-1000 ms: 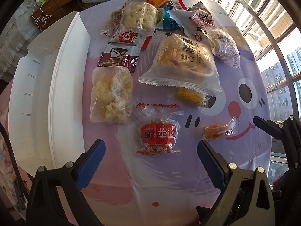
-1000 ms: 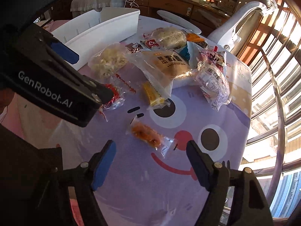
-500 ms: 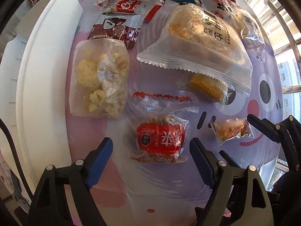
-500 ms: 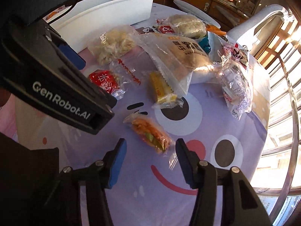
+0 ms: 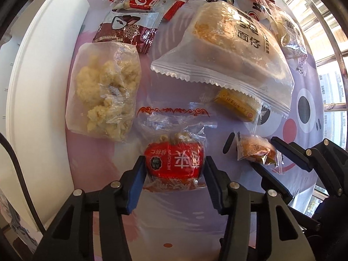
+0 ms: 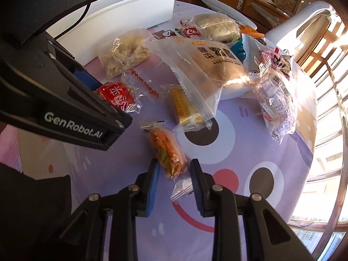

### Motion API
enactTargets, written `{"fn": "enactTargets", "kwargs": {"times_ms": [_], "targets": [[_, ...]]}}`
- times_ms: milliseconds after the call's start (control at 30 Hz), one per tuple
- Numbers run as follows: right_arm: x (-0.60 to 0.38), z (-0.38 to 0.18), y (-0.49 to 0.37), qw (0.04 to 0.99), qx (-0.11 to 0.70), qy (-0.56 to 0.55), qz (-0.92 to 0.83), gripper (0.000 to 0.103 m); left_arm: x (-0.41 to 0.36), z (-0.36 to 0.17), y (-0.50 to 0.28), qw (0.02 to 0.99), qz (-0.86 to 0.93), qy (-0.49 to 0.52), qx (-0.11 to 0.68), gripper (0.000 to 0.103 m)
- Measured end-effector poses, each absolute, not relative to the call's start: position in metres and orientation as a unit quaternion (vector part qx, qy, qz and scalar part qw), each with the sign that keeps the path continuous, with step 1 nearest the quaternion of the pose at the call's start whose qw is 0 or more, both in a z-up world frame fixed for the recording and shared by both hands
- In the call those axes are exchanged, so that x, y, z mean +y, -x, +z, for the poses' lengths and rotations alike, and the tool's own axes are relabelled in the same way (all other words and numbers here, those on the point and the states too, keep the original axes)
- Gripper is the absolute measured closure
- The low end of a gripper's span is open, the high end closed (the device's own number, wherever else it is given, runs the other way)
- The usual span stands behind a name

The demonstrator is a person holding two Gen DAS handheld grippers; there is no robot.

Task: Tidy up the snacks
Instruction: 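Close the left gripper on the red bag while the right gripper grasps the orange sausage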

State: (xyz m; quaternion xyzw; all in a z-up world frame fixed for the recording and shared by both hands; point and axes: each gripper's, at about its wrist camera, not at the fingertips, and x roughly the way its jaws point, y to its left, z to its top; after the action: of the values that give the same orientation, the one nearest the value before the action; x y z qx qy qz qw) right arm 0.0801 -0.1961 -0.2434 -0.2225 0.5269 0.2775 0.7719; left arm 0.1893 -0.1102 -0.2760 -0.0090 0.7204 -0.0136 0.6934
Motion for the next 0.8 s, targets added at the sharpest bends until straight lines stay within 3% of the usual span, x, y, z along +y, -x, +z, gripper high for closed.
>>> {"fn": "enactTargets", "kwargs": {"times_ms": [100,800], "targets": [[-0.195,-0.244,-0.08,0.769,0.533,0.219,0.277,0.081,-0.108,-0.278,-0.189,0.693,-0.013,0.005,0.72,0.055],[-0.217,-0.221,-0.075,0.769,0.579,0.116,0.247,0.081,-0.077,-0.213,-0.139,0.755,-0.017,0.039,0.654,0.056]]}}
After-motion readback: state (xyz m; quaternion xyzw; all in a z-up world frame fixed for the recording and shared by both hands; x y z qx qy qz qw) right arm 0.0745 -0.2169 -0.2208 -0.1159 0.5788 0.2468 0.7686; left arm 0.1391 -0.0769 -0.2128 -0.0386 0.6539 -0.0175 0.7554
